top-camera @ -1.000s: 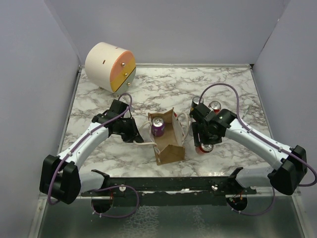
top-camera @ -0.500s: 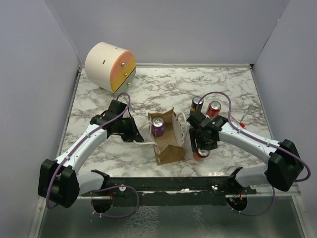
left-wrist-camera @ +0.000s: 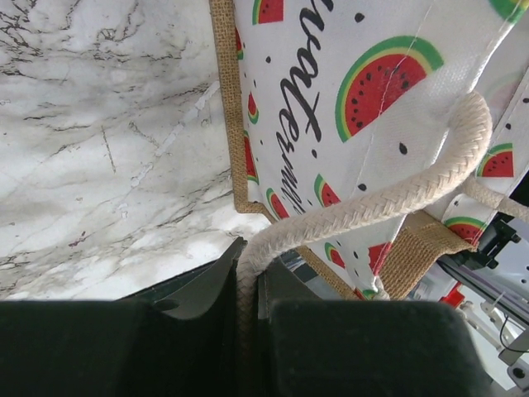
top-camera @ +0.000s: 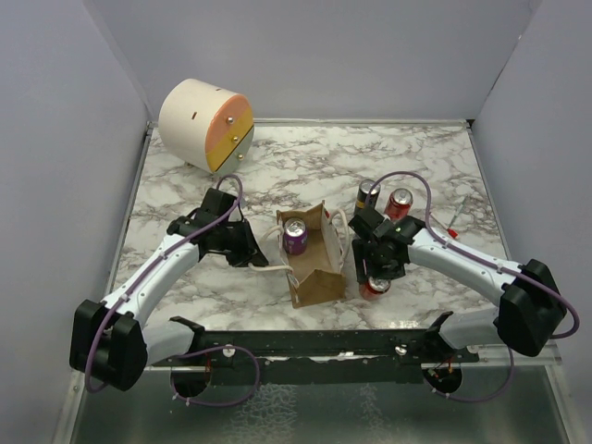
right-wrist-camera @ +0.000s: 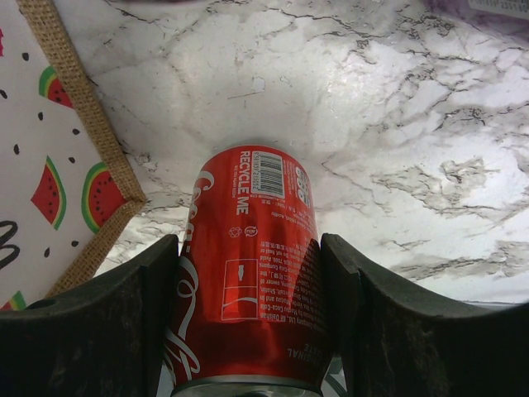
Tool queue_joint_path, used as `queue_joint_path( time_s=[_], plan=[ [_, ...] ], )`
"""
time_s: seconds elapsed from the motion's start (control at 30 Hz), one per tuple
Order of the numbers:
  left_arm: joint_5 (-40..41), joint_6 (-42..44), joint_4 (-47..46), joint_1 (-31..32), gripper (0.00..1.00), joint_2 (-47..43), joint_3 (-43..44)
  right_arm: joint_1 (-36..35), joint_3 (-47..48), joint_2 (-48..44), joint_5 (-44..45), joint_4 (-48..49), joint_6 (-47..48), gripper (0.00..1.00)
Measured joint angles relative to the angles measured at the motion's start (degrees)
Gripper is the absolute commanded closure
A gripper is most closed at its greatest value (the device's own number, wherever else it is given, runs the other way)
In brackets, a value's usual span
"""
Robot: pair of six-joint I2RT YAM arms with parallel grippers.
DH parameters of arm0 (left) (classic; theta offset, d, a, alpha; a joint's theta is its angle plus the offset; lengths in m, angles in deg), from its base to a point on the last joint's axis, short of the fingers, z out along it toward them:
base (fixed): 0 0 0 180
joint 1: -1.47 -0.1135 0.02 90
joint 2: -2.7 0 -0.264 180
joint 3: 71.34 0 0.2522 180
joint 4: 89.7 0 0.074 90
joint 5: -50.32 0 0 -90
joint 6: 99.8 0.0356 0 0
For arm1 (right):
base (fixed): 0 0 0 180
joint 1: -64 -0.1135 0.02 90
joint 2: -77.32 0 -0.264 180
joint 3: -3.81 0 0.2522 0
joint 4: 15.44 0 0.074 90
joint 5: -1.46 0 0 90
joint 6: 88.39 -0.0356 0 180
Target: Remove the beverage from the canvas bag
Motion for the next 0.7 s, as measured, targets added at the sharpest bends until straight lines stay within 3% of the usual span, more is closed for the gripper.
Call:
queue_joint_path(
  time_s=[0.37,0.53,0.7],
  plan=[
    [0.0,-0.94,-0.02,0.0,1.0,-1.53,-0.24,0.0,0.66,0.87,-1.64,0.57,1.46,0.33],
    [0.0,-1.53,-0.09,0.0,1.0,-2.71,-0.44,0.0,0.98,1.09,-2.32,0.87,1.9,0.15],
    [0.0,-2.47,-0.15,0.0,1.0,-4.04,-1.09,0.0,1.22,0.46,-2.91,0.96,2.34,0.09]
  ],
)
